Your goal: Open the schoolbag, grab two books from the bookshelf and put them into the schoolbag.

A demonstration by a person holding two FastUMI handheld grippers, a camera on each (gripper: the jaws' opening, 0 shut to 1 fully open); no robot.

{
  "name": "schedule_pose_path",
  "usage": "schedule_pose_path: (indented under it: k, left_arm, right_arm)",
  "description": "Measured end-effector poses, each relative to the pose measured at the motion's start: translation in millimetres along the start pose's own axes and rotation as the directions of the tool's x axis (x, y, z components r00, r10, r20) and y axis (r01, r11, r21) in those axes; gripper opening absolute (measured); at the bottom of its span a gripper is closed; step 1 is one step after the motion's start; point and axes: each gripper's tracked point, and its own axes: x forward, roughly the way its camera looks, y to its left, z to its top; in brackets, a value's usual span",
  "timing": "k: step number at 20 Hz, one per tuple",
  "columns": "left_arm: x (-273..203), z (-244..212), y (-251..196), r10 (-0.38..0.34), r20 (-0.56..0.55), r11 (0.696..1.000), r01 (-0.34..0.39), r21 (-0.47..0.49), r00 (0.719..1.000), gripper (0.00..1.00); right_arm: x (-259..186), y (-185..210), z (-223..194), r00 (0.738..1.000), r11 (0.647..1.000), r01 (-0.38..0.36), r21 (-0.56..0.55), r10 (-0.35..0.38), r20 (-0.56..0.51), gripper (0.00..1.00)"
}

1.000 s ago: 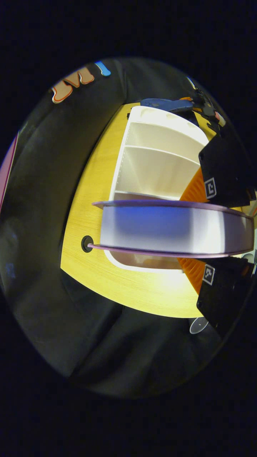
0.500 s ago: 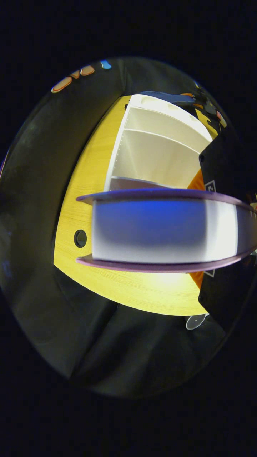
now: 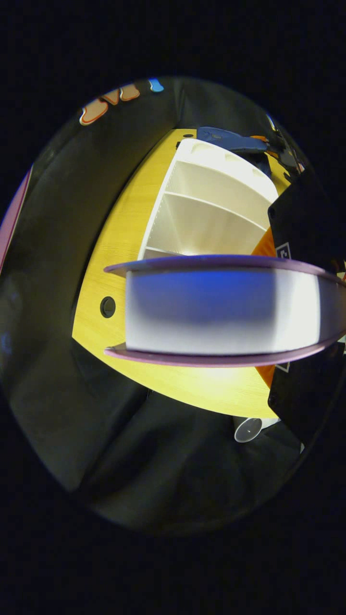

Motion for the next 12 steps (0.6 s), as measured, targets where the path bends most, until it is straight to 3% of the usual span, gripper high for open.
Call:
schedule_pose_path:
  k: [7,12]
  left_arm:
    - [-67,-7,-2,-0.027,0.058,0.999,0.028,-0.019,0.998,0.46]
    - [-111,-30,-43,-0.16,0.055,0.981,0.165,-0.098,0.986,0.46]
  right_arm:
    - [-1,0,-2,1.0,1.0,-0.021,-0.007,0.021,0.019,0.07]
    - [-1,-4,-1,0.999,0.999,-0.038,0.01,0.037,0.039,0.07]
